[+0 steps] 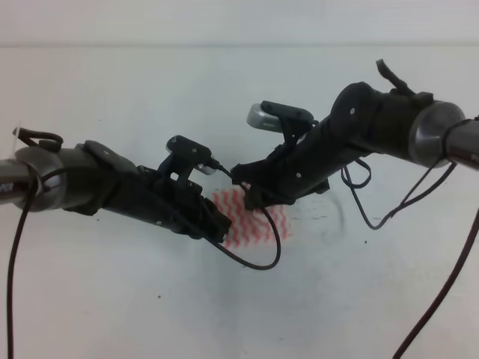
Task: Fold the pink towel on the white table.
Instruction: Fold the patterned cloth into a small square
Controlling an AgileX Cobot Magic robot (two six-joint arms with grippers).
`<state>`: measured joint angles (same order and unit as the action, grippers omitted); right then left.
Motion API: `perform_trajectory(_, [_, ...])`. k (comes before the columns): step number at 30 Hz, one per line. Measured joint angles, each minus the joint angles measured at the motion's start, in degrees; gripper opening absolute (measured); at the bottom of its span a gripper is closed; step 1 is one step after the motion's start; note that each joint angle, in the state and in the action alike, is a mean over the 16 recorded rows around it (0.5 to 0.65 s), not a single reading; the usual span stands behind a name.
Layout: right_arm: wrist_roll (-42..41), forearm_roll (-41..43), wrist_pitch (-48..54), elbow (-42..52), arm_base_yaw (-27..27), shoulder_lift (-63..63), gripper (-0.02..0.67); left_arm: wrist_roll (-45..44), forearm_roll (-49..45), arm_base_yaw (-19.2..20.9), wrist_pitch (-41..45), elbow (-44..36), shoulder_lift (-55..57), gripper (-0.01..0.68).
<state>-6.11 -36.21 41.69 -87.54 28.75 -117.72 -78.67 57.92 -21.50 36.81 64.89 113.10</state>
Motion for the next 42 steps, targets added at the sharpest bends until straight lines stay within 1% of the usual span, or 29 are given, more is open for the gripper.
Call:
perform_trajectory(21, [-0.03, -0.54, -0.73, -0.58, 0.04, -1.75, -0.014, 0.0, 0.45, 0.01, 0.05, 0.0, 0.11, -0.006])
perform_trajectory(42, [-0.09, -0.08, 0.0, -2.97, 1.64, -3.88, -0.013, -0.06, 0.52, 0.01, 0.13, -0.03, 0.14, -0.006])
